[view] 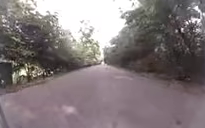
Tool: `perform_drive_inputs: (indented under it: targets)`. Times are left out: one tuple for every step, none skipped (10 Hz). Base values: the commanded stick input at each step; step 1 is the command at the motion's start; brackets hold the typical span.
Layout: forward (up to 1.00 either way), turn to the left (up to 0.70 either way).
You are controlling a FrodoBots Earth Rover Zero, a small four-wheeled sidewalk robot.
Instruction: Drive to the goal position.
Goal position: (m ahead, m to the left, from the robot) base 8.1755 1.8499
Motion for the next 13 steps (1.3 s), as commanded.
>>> perform_drive_inputs:
  targets:
    - [0.70,0.00]
    - [0.70,0.00]
    - [0.70,0.00]
    - [0.70,0.00]
    - [0.70,0.00]
    - [0.70,0.00]
    - [0.70,0.00]
    - [0.70,0.00]
    - [0.70,0.00]
    - [0.70,0.00]
    - [0.24,0.00]
    - [0.24,0.00]
    - [0.23,0.00]
